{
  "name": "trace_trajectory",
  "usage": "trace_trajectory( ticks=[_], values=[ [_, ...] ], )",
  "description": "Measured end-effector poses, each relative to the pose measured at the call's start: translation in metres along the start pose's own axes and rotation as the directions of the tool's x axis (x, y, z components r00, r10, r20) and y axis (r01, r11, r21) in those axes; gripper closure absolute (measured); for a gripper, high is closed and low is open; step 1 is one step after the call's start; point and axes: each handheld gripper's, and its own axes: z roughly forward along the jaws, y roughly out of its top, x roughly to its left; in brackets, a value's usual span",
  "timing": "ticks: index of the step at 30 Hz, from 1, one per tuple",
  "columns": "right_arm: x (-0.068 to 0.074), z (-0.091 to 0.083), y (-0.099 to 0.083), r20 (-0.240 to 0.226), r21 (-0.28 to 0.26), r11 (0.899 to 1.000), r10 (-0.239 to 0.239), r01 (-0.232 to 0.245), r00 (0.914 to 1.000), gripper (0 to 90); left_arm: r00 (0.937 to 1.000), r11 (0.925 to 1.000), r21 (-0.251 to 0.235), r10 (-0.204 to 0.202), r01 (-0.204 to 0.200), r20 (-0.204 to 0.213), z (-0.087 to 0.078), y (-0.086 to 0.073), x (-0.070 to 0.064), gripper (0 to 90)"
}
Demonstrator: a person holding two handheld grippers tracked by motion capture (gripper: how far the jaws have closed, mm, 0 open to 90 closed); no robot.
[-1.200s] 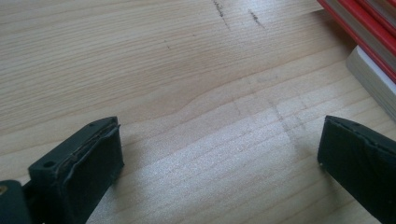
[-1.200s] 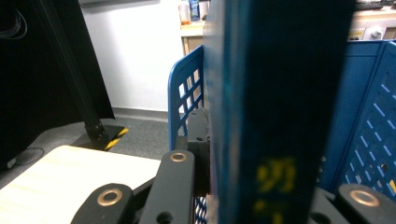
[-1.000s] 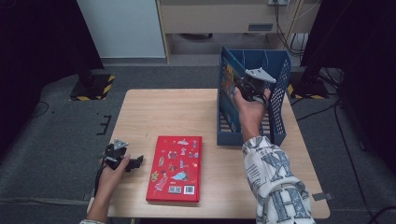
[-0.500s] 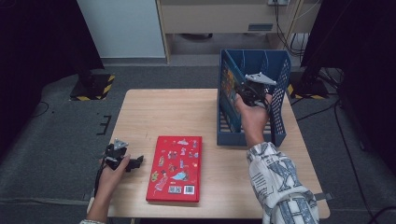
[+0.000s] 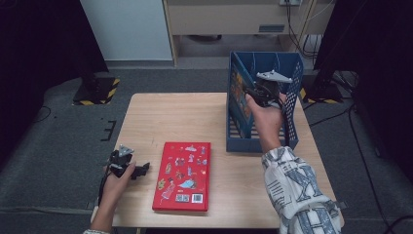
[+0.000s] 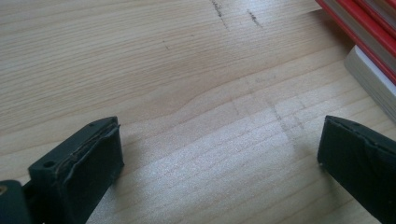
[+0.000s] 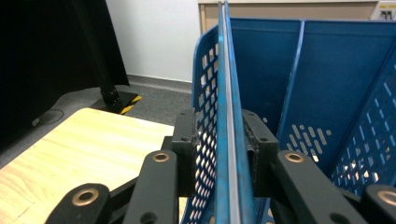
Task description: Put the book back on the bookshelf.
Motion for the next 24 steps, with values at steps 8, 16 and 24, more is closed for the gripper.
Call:
trace_trajectory(
  ticks=[8, 16, 24],
  values=[
    [0.002, -0.001, 0.016, -0.006, 0.042, 0.997, -0.059, 0.06, 0.9982, 66.1, 1.0, 1.0, 0.0, 0.0, 0.0, 0.0, 0.0, 0.0, 0.0, 0.0],
    [0.0, 0.003, 0.023, -0.012, 0.062, 0.996, -0.059, 0.059, 0.9982, 66.9, 1.0, 1.0, -0.004, -0.004, 0.004, 0.001, 0.0, 0.0, 0.0, 0.0],
    [0.002, 0.005, 0.028, -0.02, 0.086, 0.993, -0.077, 0.078, 0.9969, 66.6, 1.0, 1.0, -0.004, -0.003, 0.003, 0.002, 0.0, 0.0, -0.001, 0.0]
  ],
)
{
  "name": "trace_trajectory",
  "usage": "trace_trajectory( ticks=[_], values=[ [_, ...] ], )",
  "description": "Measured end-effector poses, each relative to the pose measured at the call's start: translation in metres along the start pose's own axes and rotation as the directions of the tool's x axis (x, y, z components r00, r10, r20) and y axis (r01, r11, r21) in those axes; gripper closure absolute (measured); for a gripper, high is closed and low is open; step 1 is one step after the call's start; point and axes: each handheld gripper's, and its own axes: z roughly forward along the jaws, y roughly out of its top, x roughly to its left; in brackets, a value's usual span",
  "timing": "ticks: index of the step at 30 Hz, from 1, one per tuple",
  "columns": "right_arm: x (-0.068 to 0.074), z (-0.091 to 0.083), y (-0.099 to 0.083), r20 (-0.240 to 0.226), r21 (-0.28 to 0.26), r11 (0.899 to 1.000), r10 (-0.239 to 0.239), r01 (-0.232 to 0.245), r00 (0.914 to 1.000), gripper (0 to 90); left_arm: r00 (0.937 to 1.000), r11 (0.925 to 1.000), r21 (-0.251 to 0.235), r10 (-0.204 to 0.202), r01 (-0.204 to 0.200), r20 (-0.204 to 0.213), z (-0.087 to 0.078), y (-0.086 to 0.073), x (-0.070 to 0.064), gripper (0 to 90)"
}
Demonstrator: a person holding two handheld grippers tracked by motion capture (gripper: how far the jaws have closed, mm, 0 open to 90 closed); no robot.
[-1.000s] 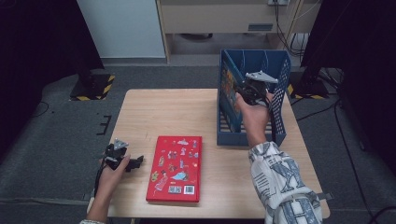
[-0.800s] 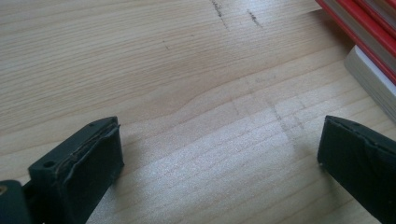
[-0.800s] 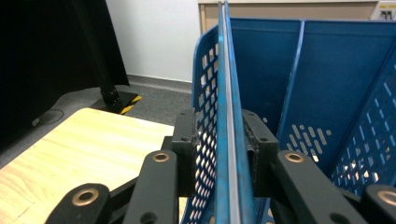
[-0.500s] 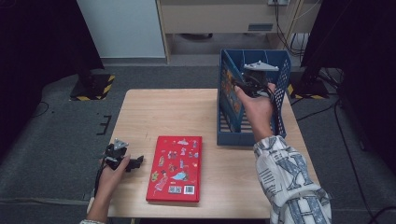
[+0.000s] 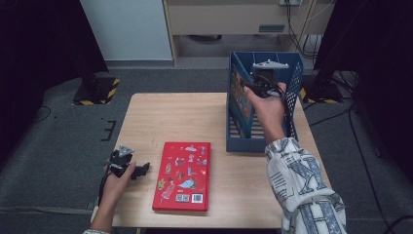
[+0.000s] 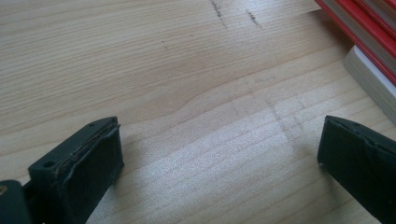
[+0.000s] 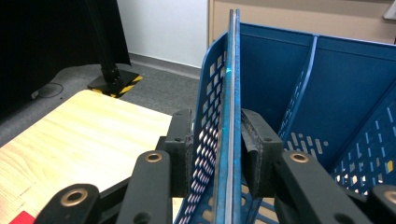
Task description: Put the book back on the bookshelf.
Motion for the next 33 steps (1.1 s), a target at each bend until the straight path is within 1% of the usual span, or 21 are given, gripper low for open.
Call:
trace_trajectory(
  ticks=[3, 9, 11, 17, 20, 22, 26, 27, 33],
  values=[
    [0.0, 0.0021, -0.0001, 0.0, 0.003, 1.0, -0.003, 0.003, 1.0, 66.4, 1.0, 1.0, 0.0, 0.001, -0.001, 0.001, 0.0, 0.0, -0.0002, 0.0],
    [0.0004, 0.0034, 0.0003, -0.002, 0.008, 1.0, -0.011, 0.011, 0.9999, 68.7, 1.0, 1.0, 0.0, 0.002, -0.002, 0.002, 0.0001, 0.0001, -0.0003, 0.0],
    [0.0005, 0.0041, 0.0005, 0.0, 0.012, 1.0, -0.005, 0.005, 1.0, 69.4, 1.0, 1.0, 0.0, 0.002, -0.002, 0.002, 0.0001, 0.0001, -0.0004, 0.0],
    [0.0021, 0.0062, 0.0003, -0.003, 0.015, 1.0, -0.006, 0.006, 1.0, 68.1, 1.0, 1.0, 0.001, 0.003, -0.003, 0.003, 0.0001, 0.0002, -0.0005, 0.0],
    [0.0025, 0.0072, 0.0003, 0.002, 0.03, 1.0, -0.009, 0.009, 1.0, 69.2, 1.0, 1.0, 0.001, 0.004, -0.004, 0.003, 0.0002, 0.0002, -0.0006, 0.0],
    [0.0025, 0.0072, 0.0002, 0.004, 0.029, 1.0, -0.01, 0.01, 0.9999, 71.7, 1.0, 1.0, 0.0, 0.005, -0.005, 0.004, 0.0002, 0.0002, -0.0006, 0.0],
    [0.0027, 0.0071, 0.0002, 0.01, 0.029, 1.0, -0.011, 0.011, 0.9999, 73.0, 1.0, 1.0, 0.001, 0.005, -0.005, 0.004, 0.0002, 0.0003, -0.0006, 0.0],
    [0.0029, 0.0069, 0.0003, 0.021, 0.03, 0.999, -0.014, 0.014, 0.9997, 74.7, 1.0, 1.0, 0.0, 0.005, -0.005, 0.004, 0.0002, 0.0003, -0.0007, 0.0],
    [0.0035, 0.007, 0.0005, 0.038, 0.03, 0.999, -0.014, 0.013, 0.9992, 77.1, 1.0, 1.0, 0.001, 0.005, -0.005, 0.005, 0.0002, 0.0003, -0.0009, 0.0]
  ],
)
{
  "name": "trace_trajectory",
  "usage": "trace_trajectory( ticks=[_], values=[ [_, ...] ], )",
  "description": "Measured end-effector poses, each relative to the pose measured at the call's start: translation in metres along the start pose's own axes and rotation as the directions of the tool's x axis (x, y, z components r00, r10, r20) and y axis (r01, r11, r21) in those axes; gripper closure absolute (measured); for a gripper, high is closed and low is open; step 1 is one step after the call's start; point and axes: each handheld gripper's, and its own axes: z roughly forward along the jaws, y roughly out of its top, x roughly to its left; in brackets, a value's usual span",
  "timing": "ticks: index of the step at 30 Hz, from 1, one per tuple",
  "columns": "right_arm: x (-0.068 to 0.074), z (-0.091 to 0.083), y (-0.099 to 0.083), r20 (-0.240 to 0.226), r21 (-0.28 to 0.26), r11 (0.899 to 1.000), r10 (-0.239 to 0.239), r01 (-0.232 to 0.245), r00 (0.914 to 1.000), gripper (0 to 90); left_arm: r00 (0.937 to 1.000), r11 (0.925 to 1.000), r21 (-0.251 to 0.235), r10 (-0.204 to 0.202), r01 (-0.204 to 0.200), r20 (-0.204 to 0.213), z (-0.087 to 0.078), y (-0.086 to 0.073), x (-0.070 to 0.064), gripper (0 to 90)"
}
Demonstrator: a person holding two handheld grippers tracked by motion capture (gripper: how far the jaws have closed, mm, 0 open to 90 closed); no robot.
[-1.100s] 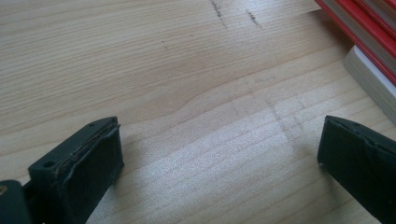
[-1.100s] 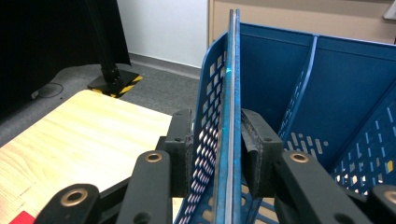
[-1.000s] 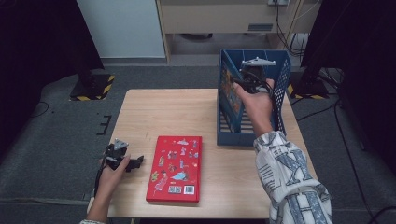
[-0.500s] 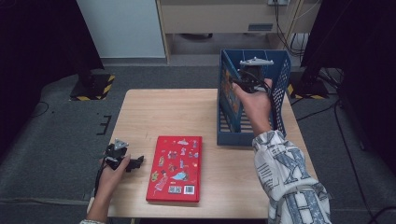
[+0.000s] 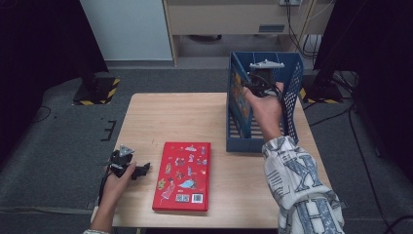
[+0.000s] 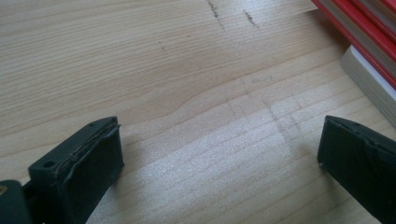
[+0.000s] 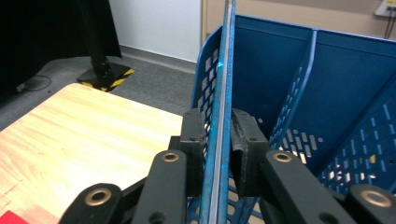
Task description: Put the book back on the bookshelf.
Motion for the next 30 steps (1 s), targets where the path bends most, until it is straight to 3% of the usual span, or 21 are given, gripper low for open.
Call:
trace_trajectory(
  ticks=[3, 7, 18, 30],
  values=[
    [0.0, 0.0, 0.0, 0.005, 0.0, 1.0, 0.008, -0.008, 1.0, 78.1, 1.0, 1.0, 0.0, 0.001, -0.001, 0.0, 0.0, 0.0, 0.0, 0.0],
    [0.002, -0.001, 0.0, 0.048, -0.004, 1.0, 0.0, 0.0, 0.9988, 81.1, 1.0, 1.0, 0.0, 0.0, 0.0, 0.001, 0.0, 0.0, 0.0, 0.0],
    [0.002, 0.002, -0.003, 0.074, -0.065, 0.997, 0.041, -0.036, 0.9964, 82.5, 1.0, 1.0, -0.001, 0.0, 0.0, 0.001, 0.0, 0.0, 0.0, 0.0],
    [0.005, 0.013, 0.004, 0.114, -0.105, 0.994, 0.046, -0.034, 0.9924, 82.5, 1.0, 1.0, 0.0, 0.004, -0.004, 0.001, 0.0, 0.0, 0.0, 0.0]
  ],
)
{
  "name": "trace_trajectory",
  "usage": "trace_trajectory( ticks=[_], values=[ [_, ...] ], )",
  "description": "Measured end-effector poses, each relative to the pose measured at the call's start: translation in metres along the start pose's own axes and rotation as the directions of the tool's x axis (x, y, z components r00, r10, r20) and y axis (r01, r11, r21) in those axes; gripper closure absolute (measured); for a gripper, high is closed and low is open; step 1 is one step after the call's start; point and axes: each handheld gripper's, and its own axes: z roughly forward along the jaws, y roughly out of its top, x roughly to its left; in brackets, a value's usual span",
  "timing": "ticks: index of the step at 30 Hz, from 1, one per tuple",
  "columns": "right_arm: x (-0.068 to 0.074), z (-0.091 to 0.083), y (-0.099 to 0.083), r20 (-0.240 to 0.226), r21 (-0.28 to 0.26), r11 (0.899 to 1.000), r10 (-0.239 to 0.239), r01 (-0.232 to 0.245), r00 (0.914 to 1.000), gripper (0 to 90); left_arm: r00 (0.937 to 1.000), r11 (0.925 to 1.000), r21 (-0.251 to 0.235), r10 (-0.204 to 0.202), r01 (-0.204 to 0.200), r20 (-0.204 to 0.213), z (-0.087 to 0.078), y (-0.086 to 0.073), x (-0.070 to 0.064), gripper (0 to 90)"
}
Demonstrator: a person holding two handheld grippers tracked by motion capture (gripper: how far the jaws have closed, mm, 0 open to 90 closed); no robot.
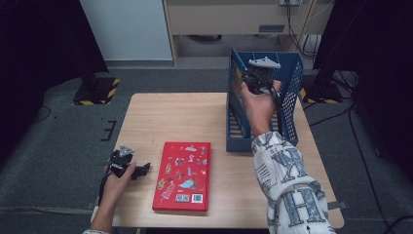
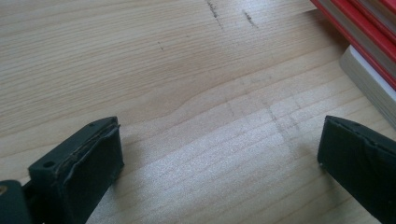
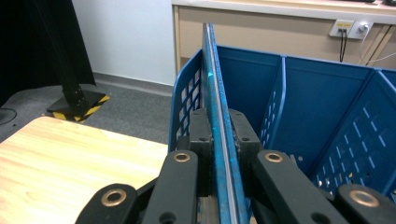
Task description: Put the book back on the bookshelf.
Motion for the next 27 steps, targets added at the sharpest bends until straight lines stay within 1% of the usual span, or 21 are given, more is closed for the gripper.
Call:
trace_trajectory(
  ticks=[5, 8, 12, 14, 16, 17, 18, 20, 25, 27],
  values=[
    [0.001, 0.004, 0.001, 0.011, -0.007, 1.0, -0.003, 0.003, 0.9999, 82.5, 1.0, 1.0, 0.0, 0.0, 0.0, 0.0, 0.0, 0.0, 0.0, 0.0],
    [0.002, 0.006, -0.002, 0.012, -0.001, 1.0, 0.004, -0.004, 0.9999, 82.4, 1.0, 1.0, 0.0, 0.0, 0.0, 0.0, 0.0, 0.0, 0.0, 0.0],
    [0.003, 0.006, -0.005, 0.01, -0.011, 1.0, 0.006, -0.006, 0.9999, 81.9, 1.0, 1.0, 0.0, 0.001, -0.001, 0.001, 0.0, 0.0, 0.0, 0.0],
    [0.003, 0.005, -0.006, 0.001, -0.017, 1.0, 0.015, -0.015, 0.9999, 81.1, 1.0, 1.0, 0.0, 0.0, 0.0, 0.0, 0.0, 0.0, 0.0, 0.0],
    [0.004, 0.004, -0.007, -0.018, -0.015, 1.0, 0.009, -0.009, 0.9998, 79.2, 1.0, 1.0, 0.0, -0.003, 0.003, 0.001, 0.0, 0.0, 0.0, 0.0],
    [0.004, 0.004, -0.007, -0.018, -0.015, 1.0, 0.009, -0.009, 0.9998, 79.2, 1.0, 1.0, 0.0, -0.003, 0.003, 0.001, 0.0, 0.0, 0.0, 0.0],
    [0.006, 0.003, -0.007, -0.033, -0.018, 1.0, 0.005, -0.005, 0.9995, 76.8, 1.0, 1.0, 0.0, -0.003, 0.003, 0.001, 0.0, 0.0, -0.001, 0.0],
    [0.008, 0.003, -0.006, -0.045, -0.019, 1.0, 0.001, -0.002, 0.999, 74.8, 1.0, 1.0, 0.0, -0.003, 0.003, 0.001, 0.0, 0.0, -0.001, 0.0],
    [0.013, 0.001, -0.006, -0.074, -0.017, 1.0, -0.009, 0.007, 0.9972, 65.9, 1.0, 1.0, 0.0, -0.003, 0.003, 0.002, 0.0, 0.0, -0.001, 0.0],
    [0.014, -0.001, -0.006, -0.095, -0.018, 1.0, -0.011, 0.01, 0.9955, 62.3, 1.0, 1.0, 0.0, -0.003, 0.003, 0.002, 0.0, 0.0, -0.001, 0.0]
  ],
)
